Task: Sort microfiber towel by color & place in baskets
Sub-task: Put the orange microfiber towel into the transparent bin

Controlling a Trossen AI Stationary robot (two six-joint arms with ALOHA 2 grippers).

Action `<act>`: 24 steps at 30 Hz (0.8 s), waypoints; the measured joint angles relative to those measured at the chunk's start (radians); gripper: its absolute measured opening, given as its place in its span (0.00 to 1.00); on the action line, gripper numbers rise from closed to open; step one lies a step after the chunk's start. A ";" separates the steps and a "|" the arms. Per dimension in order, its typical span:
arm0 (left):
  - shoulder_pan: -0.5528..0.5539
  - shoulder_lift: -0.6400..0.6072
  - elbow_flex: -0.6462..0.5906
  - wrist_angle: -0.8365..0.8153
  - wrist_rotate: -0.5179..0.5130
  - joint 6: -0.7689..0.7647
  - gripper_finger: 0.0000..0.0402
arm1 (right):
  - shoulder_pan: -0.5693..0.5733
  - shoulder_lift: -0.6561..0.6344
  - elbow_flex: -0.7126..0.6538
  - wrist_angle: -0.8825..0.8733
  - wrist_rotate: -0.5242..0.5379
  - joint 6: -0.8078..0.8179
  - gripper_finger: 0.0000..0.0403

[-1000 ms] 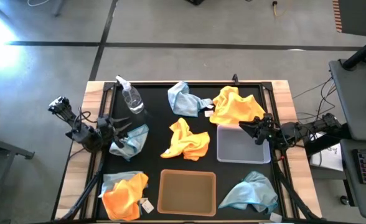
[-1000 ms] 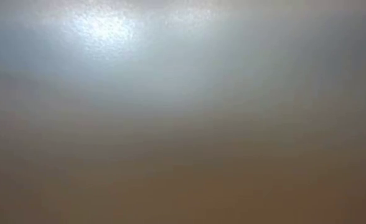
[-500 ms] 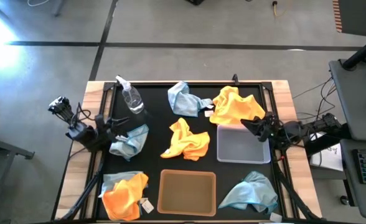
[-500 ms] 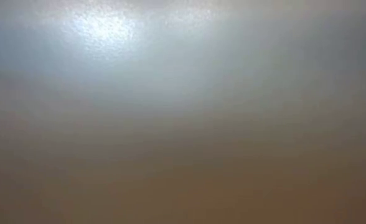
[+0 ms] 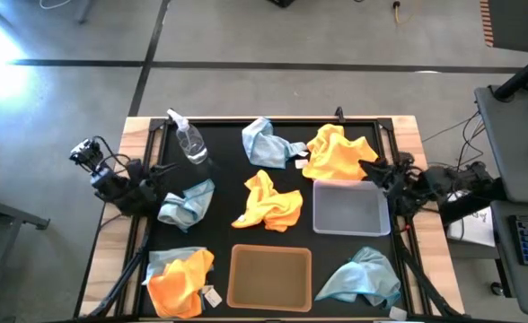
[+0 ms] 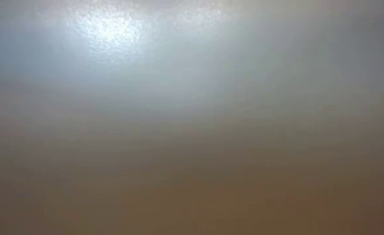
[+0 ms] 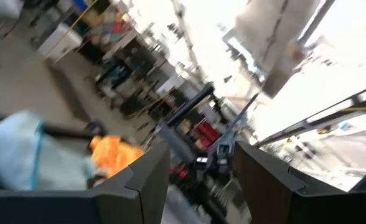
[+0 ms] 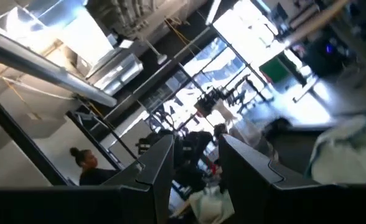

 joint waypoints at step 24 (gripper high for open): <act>0.007 0.391 0.872 -0.625 0.156 0.467 0.41 | 0.000 0.501 1.007 -1.266 0.054 0.009 0.31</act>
